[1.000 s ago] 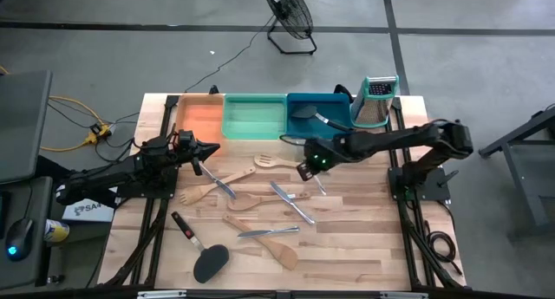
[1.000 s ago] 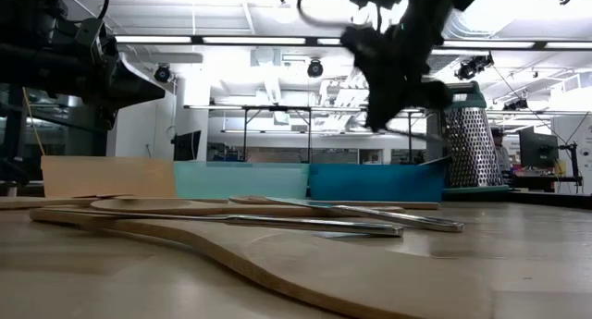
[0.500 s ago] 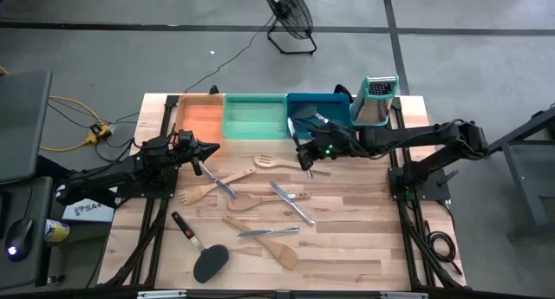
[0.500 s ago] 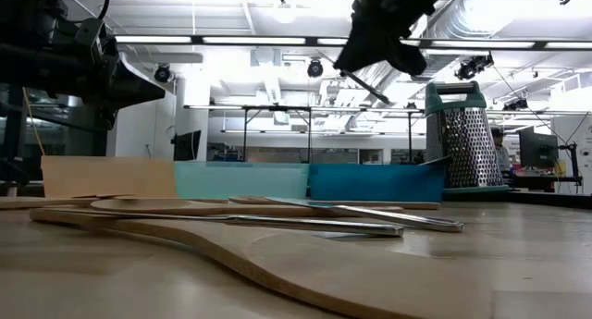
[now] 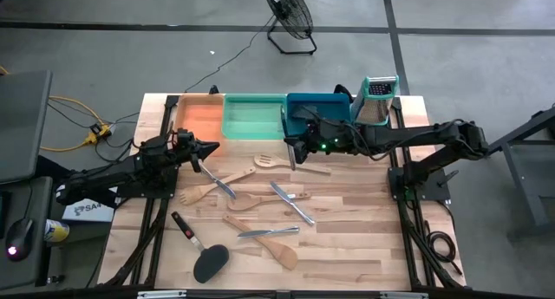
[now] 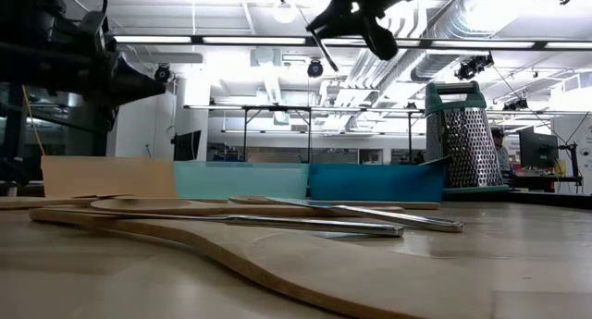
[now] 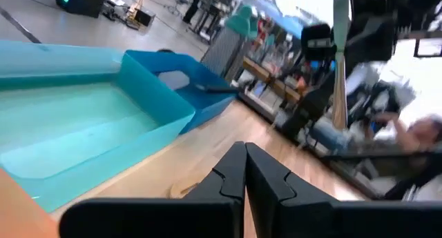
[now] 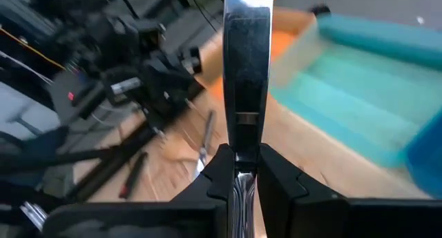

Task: Pick & Place Kitchen Items
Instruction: Put the silver table knife into the green bin

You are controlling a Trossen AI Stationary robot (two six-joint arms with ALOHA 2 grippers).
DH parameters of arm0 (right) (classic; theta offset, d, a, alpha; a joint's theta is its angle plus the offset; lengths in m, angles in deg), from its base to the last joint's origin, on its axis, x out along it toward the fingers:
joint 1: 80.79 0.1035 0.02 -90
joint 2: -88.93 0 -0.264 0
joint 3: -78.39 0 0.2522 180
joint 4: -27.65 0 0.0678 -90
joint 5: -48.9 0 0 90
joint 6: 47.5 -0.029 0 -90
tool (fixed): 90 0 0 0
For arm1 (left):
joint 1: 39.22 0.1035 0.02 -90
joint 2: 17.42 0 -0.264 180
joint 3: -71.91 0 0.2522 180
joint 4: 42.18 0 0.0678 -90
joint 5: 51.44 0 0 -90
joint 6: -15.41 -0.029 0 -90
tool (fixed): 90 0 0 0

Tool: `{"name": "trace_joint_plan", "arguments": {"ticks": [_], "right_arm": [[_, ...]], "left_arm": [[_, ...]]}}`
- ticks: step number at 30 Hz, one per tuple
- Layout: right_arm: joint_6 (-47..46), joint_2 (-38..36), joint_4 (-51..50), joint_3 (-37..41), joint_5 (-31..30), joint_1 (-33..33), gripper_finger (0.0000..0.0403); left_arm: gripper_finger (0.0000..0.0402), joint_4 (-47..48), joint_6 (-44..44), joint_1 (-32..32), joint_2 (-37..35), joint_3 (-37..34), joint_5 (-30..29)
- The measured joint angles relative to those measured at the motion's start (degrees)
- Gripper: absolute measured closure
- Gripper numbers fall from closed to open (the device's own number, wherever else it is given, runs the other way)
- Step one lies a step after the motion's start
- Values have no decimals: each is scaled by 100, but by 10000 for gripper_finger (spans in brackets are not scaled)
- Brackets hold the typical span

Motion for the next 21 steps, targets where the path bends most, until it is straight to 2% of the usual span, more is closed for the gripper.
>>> {"name": "trace_joint_plan", "arguments": {"ticks": [6,14,21], "right_arm": [[295,0,559,0,16,-54,371],[428,63,1111,0,289,-195,371],[602,142,1599,0,481,-188,371]], "left_arm": [[396,-815,215,0,16,0,33],[396,-1787,298,-2,123,77,624],[396,-1782,69,0,1005,652,571]]}}
